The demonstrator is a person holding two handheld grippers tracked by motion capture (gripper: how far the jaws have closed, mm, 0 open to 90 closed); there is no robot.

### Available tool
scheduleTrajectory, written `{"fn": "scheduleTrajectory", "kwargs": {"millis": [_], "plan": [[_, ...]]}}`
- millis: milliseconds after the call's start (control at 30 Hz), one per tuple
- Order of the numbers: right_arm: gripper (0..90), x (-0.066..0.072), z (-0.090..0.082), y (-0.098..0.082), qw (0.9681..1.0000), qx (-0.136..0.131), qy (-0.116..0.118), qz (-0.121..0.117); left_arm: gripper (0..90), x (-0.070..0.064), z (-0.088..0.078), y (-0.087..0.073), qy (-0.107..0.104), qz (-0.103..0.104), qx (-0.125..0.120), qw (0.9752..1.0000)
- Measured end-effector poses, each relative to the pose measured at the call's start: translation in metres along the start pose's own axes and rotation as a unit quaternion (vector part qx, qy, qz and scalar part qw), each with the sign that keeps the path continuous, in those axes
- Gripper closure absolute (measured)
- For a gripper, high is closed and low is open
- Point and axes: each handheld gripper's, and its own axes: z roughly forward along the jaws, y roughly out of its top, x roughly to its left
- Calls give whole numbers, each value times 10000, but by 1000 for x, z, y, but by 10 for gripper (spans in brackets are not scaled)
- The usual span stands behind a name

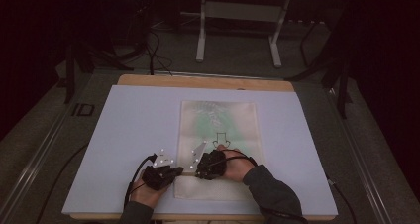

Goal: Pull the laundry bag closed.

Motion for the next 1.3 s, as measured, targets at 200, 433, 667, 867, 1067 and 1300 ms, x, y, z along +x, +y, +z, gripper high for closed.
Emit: {"fn": "scheduleTrajectory", "kwargs": {"millis": [200, 433, 667, 867, 1067, 1300], "plan": [[822, 1, -1, -1, 10000, 57, -16, -23, 895, 1, 0, 0, -20, -21, -5, 10000], [822, 2, -2, -1, 9998, 161, -57, -68, 895, 1, 0, 0, -29, -31, -8, 10000], [822, 2, -4, -2, 9997, 215, -61, -103, 895, 1, 0, 0, -29, -33, -8, 10000], [822, 2, -6, -4, 9996, 246, -66, -102, 895, 1, 0, 0, -22, -28, -3, 10000], [822, 3, -7, -4, 9995, 290, -63, -122, 895, 1, 0, 0, -27, -34, -5, 10000], [822, 3, -10, -5, 9993, 353, -55, -124, 895, 1, 0, 0, -29, -40, -6, 10000]]}}
